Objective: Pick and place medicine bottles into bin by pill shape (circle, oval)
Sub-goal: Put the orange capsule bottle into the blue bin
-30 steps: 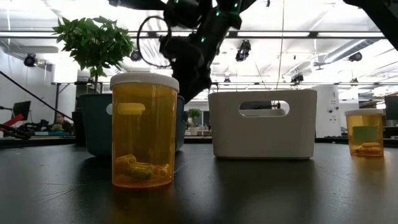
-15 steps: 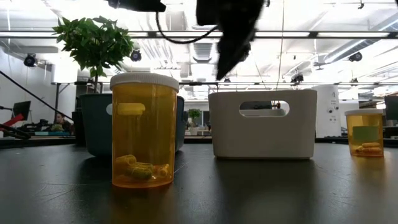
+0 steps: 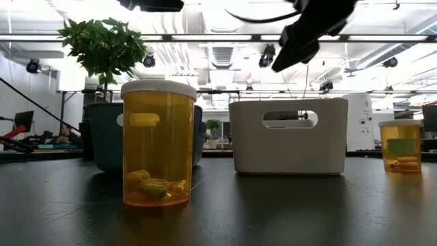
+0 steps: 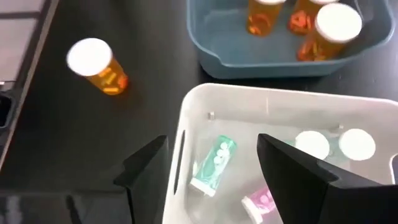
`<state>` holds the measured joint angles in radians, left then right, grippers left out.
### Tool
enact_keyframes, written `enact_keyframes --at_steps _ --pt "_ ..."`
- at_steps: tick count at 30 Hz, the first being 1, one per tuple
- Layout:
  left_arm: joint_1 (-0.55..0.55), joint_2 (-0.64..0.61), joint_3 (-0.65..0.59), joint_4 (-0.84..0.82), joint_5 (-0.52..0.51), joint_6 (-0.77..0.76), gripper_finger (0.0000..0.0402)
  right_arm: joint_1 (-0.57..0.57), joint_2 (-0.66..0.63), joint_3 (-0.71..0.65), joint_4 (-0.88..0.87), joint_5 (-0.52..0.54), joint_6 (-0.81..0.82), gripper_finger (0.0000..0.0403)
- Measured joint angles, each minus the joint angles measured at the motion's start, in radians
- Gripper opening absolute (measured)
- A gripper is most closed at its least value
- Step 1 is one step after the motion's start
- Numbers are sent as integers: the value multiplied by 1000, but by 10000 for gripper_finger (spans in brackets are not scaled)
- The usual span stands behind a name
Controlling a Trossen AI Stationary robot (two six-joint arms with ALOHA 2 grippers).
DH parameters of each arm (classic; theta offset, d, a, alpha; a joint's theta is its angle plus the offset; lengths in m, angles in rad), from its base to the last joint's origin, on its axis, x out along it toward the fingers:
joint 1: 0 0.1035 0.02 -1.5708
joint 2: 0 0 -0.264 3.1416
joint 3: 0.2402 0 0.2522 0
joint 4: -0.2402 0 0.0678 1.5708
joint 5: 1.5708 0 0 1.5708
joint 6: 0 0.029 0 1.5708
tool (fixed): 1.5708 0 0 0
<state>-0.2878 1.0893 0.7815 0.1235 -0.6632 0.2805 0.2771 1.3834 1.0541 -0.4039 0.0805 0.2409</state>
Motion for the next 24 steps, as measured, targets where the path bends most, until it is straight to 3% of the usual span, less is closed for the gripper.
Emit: enact_keyframes --at_steps 13,24 --pt "-2 0 0 35 3 -121 187 7 -303 -284 295 9 -164 236" --pt "-2 0 0 53 5 -170 187 7 -473 -456 391 8 -178 235"
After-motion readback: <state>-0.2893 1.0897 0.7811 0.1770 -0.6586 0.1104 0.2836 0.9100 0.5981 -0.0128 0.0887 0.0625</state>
